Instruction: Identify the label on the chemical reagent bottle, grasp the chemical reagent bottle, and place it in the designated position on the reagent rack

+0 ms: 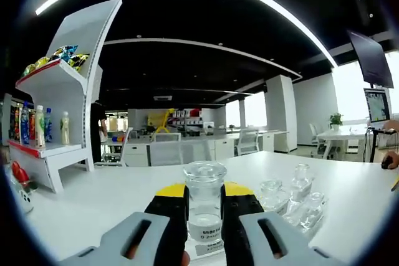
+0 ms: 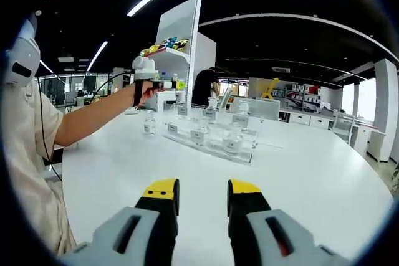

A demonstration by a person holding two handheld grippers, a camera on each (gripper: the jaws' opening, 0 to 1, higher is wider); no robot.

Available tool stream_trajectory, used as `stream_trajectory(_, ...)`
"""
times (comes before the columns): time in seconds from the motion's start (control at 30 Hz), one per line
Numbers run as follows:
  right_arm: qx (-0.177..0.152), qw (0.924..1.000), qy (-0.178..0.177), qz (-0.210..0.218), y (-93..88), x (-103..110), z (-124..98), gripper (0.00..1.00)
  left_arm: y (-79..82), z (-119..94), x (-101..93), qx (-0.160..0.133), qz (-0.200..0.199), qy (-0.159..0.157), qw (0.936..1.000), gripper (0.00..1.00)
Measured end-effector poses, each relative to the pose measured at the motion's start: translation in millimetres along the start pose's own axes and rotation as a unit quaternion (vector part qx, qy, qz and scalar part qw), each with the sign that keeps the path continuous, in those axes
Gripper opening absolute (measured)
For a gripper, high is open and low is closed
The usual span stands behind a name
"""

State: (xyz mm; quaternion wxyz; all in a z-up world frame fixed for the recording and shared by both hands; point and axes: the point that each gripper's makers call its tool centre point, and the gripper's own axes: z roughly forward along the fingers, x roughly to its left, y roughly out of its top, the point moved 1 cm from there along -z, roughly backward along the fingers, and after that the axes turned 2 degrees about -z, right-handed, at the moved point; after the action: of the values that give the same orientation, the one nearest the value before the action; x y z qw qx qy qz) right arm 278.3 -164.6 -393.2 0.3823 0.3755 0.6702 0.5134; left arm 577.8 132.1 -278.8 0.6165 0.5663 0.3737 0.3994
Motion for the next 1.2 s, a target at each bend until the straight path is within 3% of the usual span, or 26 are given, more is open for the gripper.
stream_trajectory(0.5,0.005,1.0000,-0.005,0.007,0.0,4.5,6.8,0.30,-3.9,20.7,1.1,-0.006,0.005,0.017,0.9998,0.20)
stream_trajectory(0.87,0.003,1.0000,-0.004,0.007,4.0,8.5,9.6,0.30,-16.9,29.5,3.6,0.001,-0.001,0.021,0.9998,0.20)
stream_trajectory(1.2,0.004,0.9999,-0.007,0.007,4.2,8.7,9.3,0.31,-25.4,27.5,1.7,0.006,-0.006,0.022,0.9997,0.20)
